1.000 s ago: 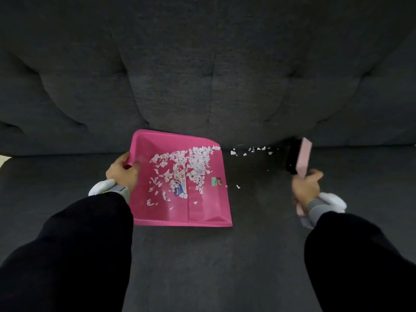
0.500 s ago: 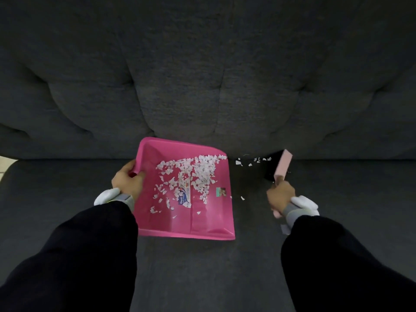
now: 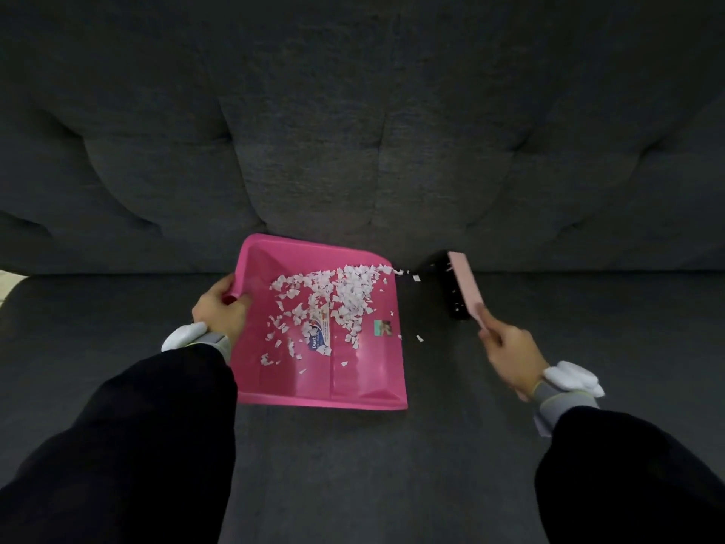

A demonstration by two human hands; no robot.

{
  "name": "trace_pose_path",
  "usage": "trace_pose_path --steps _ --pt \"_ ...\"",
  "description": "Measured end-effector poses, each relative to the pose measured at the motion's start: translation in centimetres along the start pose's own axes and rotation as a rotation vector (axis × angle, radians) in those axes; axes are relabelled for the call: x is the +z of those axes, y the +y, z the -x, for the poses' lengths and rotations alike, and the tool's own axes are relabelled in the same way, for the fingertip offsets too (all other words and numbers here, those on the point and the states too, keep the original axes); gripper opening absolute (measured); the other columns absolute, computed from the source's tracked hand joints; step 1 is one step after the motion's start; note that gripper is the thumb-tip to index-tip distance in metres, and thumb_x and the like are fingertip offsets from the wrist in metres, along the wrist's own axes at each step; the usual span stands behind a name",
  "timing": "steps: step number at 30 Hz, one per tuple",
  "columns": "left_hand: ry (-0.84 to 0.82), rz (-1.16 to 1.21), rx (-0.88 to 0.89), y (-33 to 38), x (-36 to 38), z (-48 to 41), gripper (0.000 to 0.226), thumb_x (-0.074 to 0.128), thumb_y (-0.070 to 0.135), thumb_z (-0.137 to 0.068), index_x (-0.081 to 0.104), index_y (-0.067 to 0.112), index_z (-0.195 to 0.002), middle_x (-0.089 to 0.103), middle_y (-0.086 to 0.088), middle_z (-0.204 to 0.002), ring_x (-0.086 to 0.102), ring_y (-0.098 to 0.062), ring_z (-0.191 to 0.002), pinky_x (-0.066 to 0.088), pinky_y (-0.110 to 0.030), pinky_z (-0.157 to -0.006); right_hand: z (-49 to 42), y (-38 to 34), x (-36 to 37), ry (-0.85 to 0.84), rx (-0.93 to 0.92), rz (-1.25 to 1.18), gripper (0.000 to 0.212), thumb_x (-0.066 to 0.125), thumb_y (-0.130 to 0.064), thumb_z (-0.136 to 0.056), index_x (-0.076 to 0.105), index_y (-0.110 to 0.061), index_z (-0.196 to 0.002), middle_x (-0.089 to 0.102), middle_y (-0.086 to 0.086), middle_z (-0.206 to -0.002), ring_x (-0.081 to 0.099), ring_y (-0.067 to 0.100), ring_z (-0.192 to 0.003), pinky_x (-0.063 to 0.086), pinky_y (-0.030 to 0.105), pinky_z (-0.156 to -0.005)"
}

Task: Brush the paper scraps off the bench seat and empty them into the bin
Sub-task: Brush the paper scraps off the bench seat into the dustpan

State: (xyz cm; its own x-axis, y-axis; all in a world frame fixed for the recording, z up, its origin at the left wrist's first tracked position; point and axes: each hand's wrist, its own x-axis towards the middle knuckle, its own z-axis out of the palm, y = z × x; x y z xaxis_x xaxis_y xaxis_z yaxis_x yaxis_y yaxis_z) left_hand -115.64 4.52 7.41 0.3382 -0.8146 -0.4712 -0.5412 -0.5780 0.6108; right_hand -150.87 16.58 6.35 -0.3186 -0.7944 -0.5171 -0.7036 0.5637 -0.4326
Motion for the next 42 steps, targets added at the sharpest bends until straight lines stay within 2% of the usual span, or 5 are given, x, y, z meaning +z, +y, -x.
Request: trace_pose_path --steps 7,14,28,37,42 --pt "-0.033 0.009 -0.005 -0.2 0.0 -0.2 0.049 0.056 0.012 -0.086 0.049 0.019 -0.135 0.063 -0.011 -0.121 0.059 -0.028 -0.109 0.04 -0.027 -0.092 3.1 -3.1 8.0 -0.092 -0.078 0.019 0.057 0.041 -0.009 -0.096 0.021 -0.016 -0.149 0.065 0.027 -0.101 0.062 0.039 -0.094 0.044 0.036 -0.076" --pt "-0.048 0.043 0.019 -0.7 -0.3 0.8 0.048 0.055 0.011 -0.084 0.053 0.022 -0.131 0.065 -0.006 -0.11 0.06 -0.022 -0.096 0.043 -0.027 -0.088 5.0 -1.3 6.8 0.031 -0.149 -0.259 0.051 0.048 -0.007 -0.095 0.035 -0.02 -0.143 0.063 0.008 -0.083 0.052 -0.006 -0.059 0.04 0.019 -0.066" --pt "0.006 0.063 0.053 -5.4 -3.9 6.4 0.045 0.056 0.009 -0.083 0.057 0.023 -0.126 0.065 -0.001 -0.097 0.059 -0.016 -0.079 0.042 -0.026 -0.078 7.2 2.9 7.2 0.22 0.161 0.081 0.054 0.042 -0.008 -0.094 0.028 -0.007 -0.146 0.064 0.036 -0.095 0.06 0.051 -0.088 0.047 0.047 -0.075" --pt "0.027 0.089 -0.011 -5.6 -4.1 5.9 0.047 0.058 0.008 -0.084 0.055 0.022 -0.129 0.06 0.002 -0.096 0.056 -0.016 -0.087 0.04 -0.025 -0.082 12.5 -2.6 11.6 -0.032 -0.134 -0.263 0.054 0.045 -0.007 -0.096 0.026 -0.018 -0.145 0.062 0.003 -0.086 0.053 0.001 -0.07 0.036 0.015 -0.066" --pt "0.085 0.115 -0.022 -5.0 -5.5 3.9 0.044 0.058 0.011 -0.084 0.057 0.022 -0.126 0.066 -0.005 -0.104 0.059 -0.02 -0.086 0.045 -0.029 -0.084 8.2 -1.0 6.8 0.207 0.042 -0.183 0.048 0.045 -0.012 -0.097 0.036 -0.018 -0.144 0.064 0.032 -0.089 0.064 0.041 -0.082 0.035 0.027 -0.063"
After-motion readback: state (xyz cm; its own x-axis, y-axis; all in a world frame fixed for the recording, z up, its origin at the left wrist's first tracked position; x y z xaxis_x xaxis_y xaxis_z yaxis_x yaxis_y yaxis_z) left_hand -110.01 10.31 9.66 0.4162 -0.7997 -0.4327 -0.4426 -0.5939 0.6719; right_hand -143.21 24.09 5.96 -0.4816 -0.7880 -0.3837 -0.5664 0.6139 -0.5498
